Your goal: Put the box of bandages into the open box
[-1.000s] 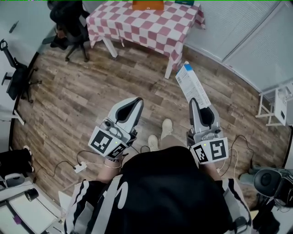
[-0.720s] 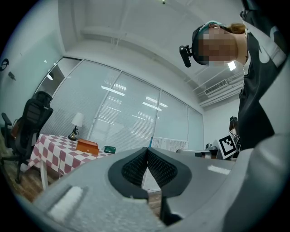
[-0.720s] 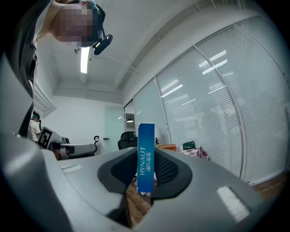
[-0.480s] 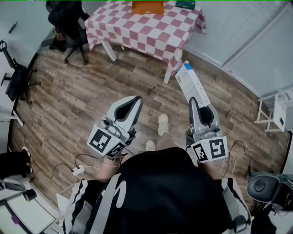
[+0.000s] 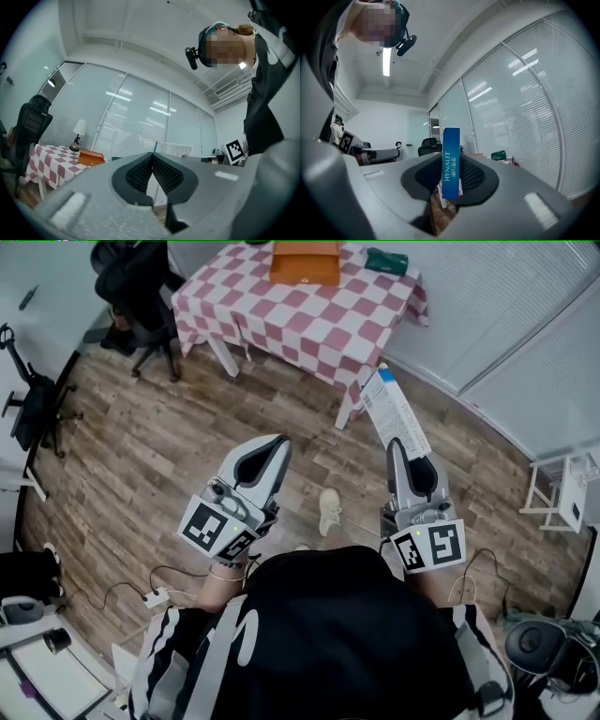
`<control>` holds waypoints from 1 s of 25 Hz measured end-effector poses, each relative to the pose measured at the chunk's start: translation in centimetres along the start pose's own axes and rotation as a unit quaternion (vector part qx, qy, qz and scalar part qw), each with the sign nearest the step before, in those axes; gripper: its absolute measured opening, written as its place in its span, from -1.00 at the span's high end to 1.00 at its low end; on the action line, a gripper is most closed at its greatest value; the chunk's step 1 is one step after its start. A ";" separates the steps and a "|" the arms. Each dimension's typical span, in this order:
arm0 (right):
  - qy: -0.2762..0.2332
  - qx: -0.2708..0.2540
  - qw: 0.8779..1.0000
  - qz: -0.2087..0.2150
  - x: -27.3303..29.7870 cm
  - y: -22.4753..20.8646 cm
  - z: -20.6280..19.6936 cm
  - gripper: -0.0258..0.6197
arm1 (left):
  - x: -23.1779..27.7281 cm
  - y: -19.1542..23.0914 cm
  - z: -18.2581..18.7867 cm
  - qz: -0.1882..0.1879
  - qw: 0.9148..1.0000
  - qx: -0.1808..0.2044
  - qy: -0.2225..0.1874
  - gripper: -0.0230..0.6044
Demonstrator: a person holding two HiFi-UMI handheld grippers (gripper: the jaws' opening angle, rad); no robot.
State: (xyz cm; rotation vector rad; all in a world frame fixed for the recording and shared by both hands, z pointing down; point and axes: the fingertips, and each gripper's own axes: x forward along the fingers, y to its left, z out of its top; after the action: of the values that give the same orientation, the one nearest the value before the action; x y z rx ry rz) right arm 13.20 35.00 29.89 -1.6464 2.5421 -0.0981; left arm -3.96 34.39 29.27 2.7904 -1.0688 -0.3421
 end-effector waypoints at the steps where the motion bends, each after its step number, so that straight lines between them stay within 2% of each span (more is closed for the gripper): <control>1: 0.001 0.001 1.000 0.000 0.6 -0.5 0.0 0.69 | 0.6 0.4 0.0 0.000 1.000 0.000 0.000 0.93; 12: 0.006 0.004 1.000 0.009 7.1 -5.0 0.5 0.69 | 6.7 4.8 0.4 0.014 1.000 0.005 0.003 0.93; 25: 0.001 0.001 0.999 0.046 13.3 -9.5 1.6 0.69 | 12.4 7.9 1.0 0.037 0.999 0.014 -0.012 0.93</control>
State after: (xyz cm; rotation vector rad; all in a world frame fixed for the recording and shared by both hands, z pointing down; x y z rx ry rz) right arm 16.60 19.03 28.65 -1.5276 2.6131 -0.0963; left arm -0.28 20.16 27.93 2.7703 -1.1867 -0.3551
